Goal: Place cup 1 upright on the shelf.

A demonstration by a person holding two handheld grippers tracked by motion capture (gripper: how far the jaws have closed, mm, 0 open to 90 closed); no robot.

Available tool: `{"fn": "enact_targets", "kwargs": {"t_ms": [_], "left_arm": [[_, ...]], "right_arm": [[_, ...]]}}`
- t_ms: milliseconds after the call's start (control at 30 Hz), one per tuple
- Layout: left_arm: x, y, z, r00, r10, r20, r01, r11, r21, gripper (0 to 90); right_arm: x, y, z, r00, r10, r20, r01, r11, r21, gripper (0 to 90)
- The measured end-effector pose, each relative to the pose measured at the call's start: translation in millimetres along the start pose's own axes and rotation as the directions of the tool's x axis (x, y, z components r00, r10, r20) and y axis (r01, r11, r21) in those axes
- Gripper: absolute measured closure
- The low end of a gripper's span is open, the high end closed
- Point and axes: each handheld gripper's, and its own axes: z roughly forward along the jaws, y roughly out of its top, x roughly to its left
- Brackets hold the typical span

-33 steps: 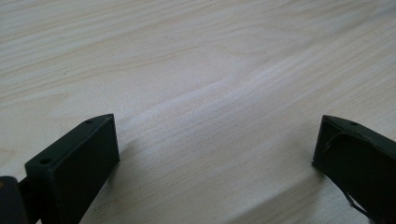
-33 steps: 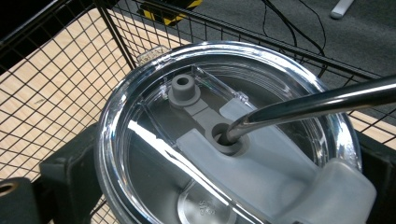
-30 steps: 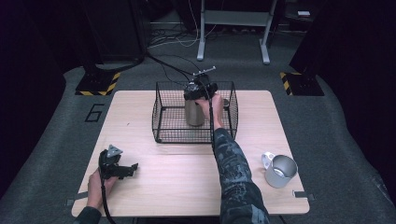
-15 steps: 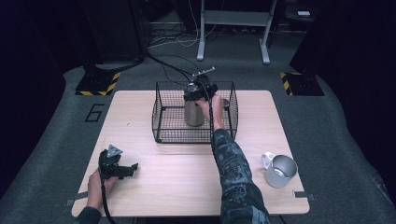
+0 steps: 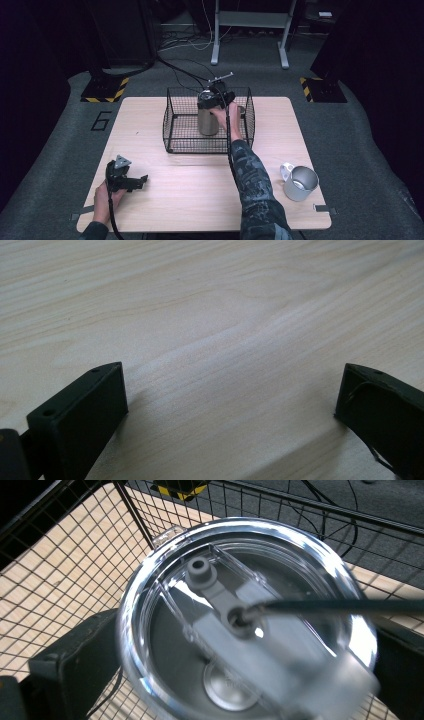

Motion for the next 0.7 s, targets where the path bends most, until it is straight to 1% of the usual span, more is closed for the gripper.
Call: {"fn": "enact_targets", "kwargs": {"t_ms": [67, 100, 233, 333, 367, 400, 433, 467, 567, 667, 700], "left_arm": [[0.0, 0.0, 0.0, 1.0, -0.001, 0.0, 0.001, 1.0, 0.0, 0.0], [-0.9, -0.2, 0.8, 0.9999, -0.015, -0.001, 0.015, 0.9998, -0.011, 0.0], [-0.6, -0.1, 0.5, 0.9999, -0.011, -0.001, 0.011, 0.9999, -0.008, 0.0], [-0.7, -0.1, 0.6, 0.9999, -0.012, 0.0, 0.012, 0.9999, -0.008, 0.0], [-0.7, -0.1, 0.6, 0.9999, -0.012, 0.0, 0.012, 0.9999, -0.008, 0.0], [-0.7, -0.1, 0.6, 0.9999, -0.012, -0.001, 0.012, 0.9999, -0.009, 0.0], [-0.5, 0.0, 0.5, 1.0, -0.01, -0.001, 0.01, 0.9999, -0.007, 0.0], [-0.7, -0.1, 0.6, 0.9999, -0.012, 0.0, 0.012, 0.9999, -0.008, 0.0], [0.0, 0.1, 0.4, 1.0, -0.002, -0.003, 0.002, 1.0, -0.006, 0.0], [0.0, 0.1, 0.4, 1.0, -0.002, -0.002, 0.002, 1.0, -0.006, 0.0], [0.0, 0.1, 0.5, 1.0, -0.003, -0.001, 0.003, 1.0, -0.007, 0.0]], "right_arm": [[-0.2, -1.4, -5.6, 1.0, 0.006, -0.001, -0.006, 1.0, 0.0, 0.0], [-0.7, -2.7, -9.4, 1.0, 0.01, 0.0, -0.01, 1.0, 0.002, 0.0], [-2.0, -8.0, -21.7, 0.9998, 0.008, -0.017, -0.008, 1.0, -0.01, 0.0], [-1.8, -13.2, -33.5, 0.9994, -0.012, -0.032, 0.012, 1.0, -0.026, 0.0], [0.3, -15.6, -38.7, 0.999, -0.019, -0.039, 0.018, 0.999, -0.028, 0.0], [1.2, -17.4, -42.0, 0.9982, -0.037, -0.047, 0.035, 0.999, -0.035, 0.0], [3.9, -19.7, -46.3, 0.9983, -0.036, -0.047, 0.034, 0.999, -0.036, 0.0], [5.3, -22.2, -50.1, 0.9974, -0.053, -0.049, 0.051, 0.998, -0.044, 0.0], [9.9, -29.2, -61.3, 0.9942, -0.085, -0.066, 0.081, 0.995, -0.061, 0.0], [15.2, -36.3, -71.7, 0.9922, -0.097, -0.078, 0.092, 0.994, -0.066, 0.0], [16.5, -38.9, -75.1, 0.9905, -0.111, -0.081, 0.105, 0.992, -0.071, 0.0]]}}
